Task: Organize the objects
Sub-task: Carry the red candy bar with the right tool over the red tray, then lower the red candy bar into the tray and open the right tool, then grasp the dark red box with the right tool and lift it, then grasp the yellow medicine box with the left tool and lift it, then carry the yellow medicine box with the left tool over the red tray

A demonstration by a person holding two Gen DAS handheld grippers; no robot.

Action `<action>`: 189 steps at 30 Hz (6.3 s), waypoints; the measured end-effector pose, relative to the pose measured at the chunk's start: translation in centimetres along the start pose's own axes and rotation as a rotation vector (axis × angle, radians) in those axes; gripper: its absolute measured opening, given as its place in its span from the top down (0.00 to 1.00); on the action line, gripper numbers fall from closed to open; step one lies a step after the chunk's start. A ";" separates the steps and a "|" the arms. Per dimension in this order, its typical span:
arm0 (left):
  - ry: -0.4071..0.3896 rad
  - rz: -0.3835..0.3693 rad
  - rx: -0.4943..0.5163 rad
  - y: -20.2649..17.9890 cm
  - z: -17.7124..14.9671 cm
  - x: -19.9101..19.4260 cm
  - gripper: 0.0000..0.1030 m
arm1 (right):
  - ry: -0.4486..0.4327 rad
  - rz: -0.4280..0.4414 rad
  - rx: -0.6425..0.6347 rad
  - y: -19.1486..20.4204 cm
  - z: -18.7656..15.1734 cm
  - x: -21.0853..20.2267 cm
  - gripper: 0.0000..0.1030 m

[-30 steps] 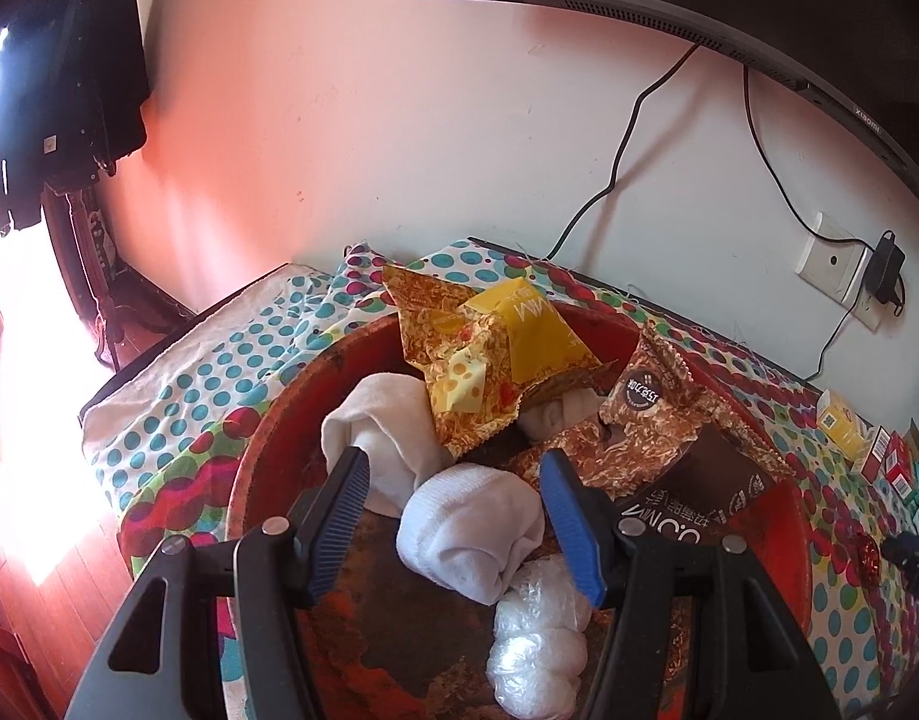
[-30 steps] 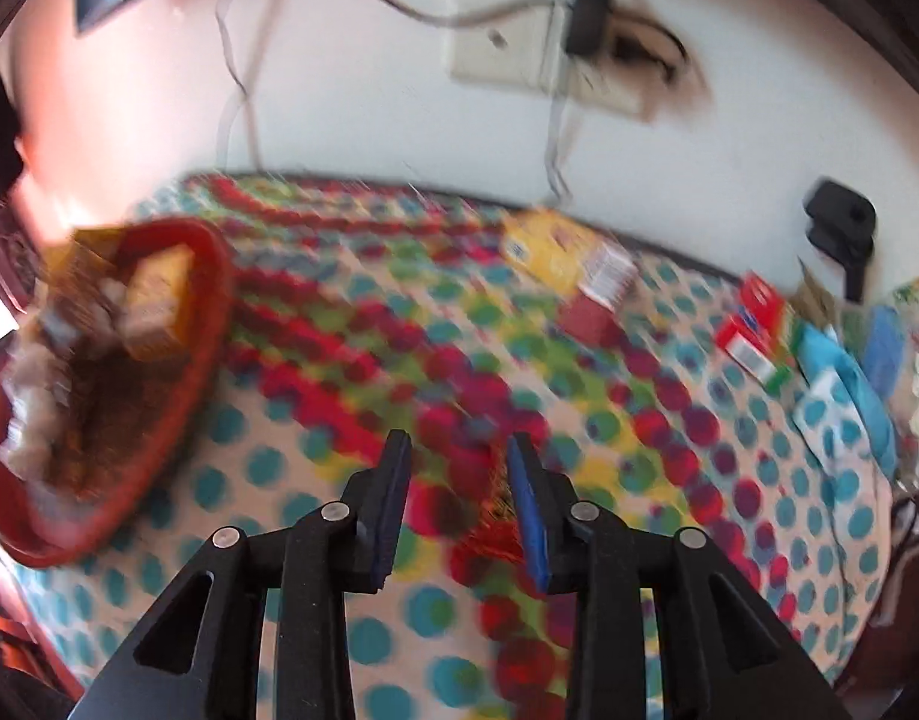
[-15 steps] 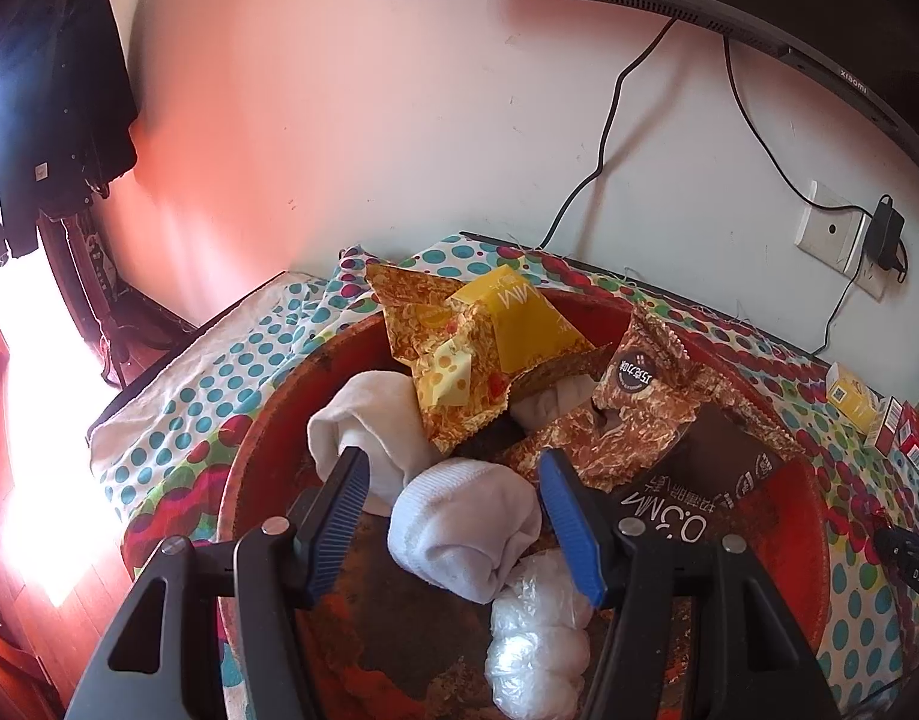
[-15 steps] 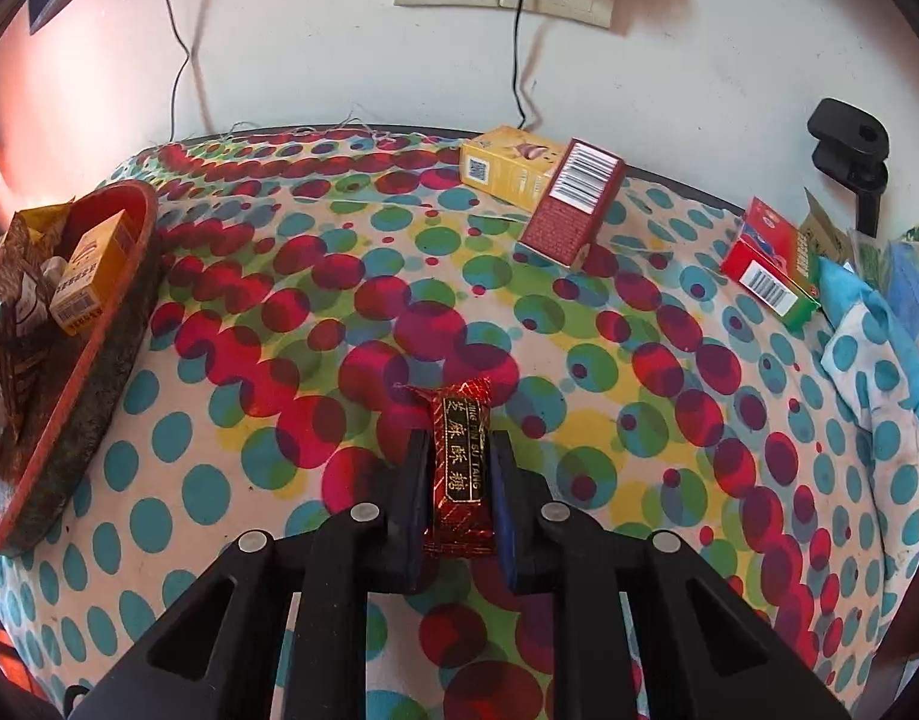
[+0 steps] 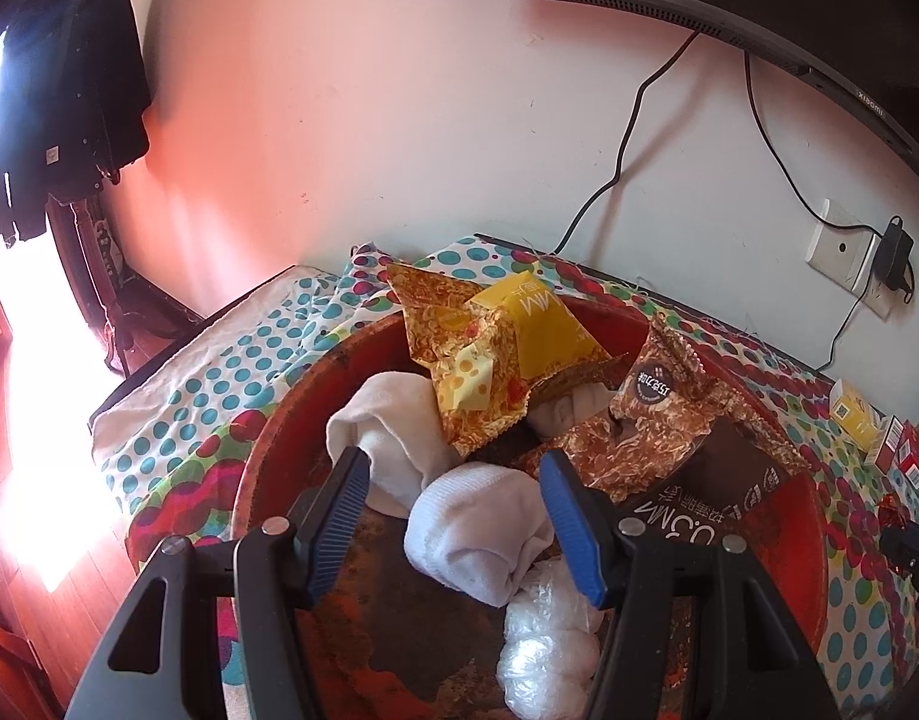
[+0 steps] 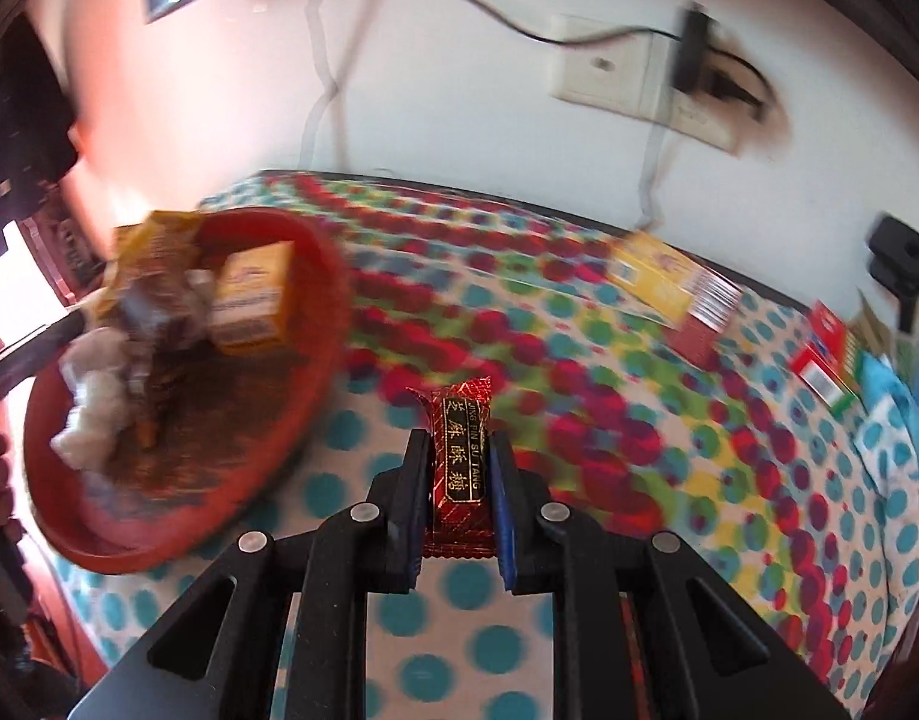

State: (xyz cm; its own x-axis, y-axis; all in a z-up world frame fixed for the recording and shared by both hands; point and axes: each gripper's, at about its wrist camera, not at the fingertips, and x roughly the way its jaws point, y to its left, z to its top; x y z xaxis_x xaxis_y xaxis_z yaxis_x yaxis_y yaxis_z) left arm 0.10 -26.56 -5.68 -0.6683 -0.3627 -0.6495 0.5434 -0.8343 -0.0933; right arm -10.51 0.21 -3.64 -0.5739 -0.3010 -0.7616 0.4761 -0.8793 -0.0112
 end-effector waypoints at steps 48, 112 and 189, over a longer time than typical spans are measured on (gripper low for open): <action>0.014 0.029 -0.097 1.8 0.2 0.4 0.41 | -0.056 -0.214 0.270 -10.0 5.2 6.5 0.39; 0.380 -0.488 0.584 -41.7 4.0 6.7 0.20 | 0.029 -0.215 0.311 -17.5 -1.8 7.7 0.72; 0.608 -0.294 0.352 -31.0 -0.3 0.5 0.44 | 0.033 -0.237 0.327 -16.9 -1.9 8.5 0.61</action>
State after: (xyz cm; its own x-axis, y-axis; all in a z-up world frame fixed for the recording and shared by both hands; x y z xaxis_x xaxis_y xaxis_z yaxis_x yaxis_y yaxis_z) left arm -16.97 -0.73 -3.38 -0.3079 0.1023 -0.9459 0.1238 -0.9814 -0.1464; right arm -22.13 13.27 -11.14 -0.6186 -0.0681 -0.7828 0.0929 -0.9956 0.0132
